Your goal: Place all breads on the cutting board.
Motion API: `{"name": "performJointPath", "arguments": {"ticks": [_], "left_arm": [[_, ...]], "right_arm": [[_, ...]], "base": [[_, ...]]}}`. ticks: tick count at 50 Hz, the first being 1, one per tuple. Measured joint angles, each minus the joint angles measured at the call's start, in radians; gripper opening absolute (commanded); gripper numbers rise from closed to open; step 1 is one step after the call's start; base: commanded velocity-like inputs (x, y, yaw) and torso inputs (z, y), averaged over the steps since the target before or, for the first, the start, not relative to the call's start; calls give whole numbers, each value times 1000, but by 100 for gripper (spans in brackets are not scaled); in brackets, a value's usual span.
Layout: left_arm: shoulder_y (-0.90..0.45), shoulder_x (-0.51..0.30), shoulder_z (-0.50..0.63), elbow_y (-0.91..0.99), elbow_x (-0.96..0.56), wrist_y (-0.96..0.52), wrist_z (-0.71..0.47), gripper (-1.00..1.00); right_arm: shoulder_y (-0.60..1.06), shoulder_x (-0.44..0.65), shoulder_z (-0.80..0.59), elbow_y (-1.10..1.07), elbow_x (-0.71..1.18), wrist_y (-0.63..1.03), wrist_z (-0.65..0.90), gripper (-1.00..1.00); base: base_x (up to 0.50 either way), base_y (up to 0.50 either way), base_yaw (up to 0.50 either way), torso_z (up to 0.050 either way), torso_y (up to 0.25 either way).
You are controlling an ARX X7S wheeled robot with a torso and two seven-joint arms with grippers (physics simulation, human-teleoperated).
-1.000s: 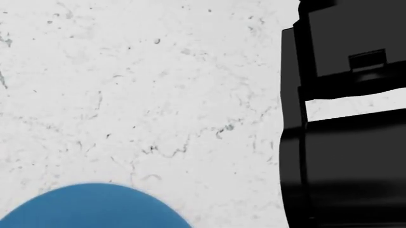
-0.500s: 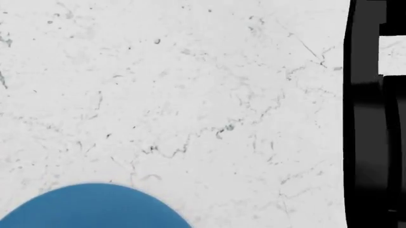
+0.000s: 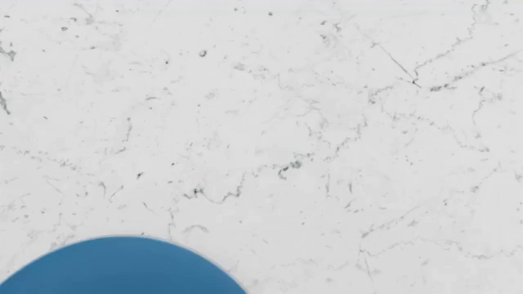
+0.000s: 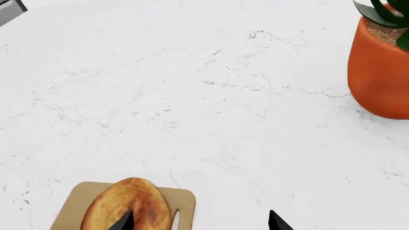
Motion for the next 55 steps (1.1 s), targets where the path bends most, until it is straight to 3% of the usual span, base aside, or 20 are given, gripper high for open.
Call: {"name": "performJointPath", "arguments": {"ticks": [21,55], "left_arm": [[4,159,-15,-284,53,191,15,-100],[67,270,15,-422,82,315,42,-100]], "right_arm": [[-3,179,-105,-149,510,96,350,100],[-18,265,-182,-188,738,74,487,100]], "base": [[392,11,-60,0,-19],[408,10,-62,0,-18]]}}
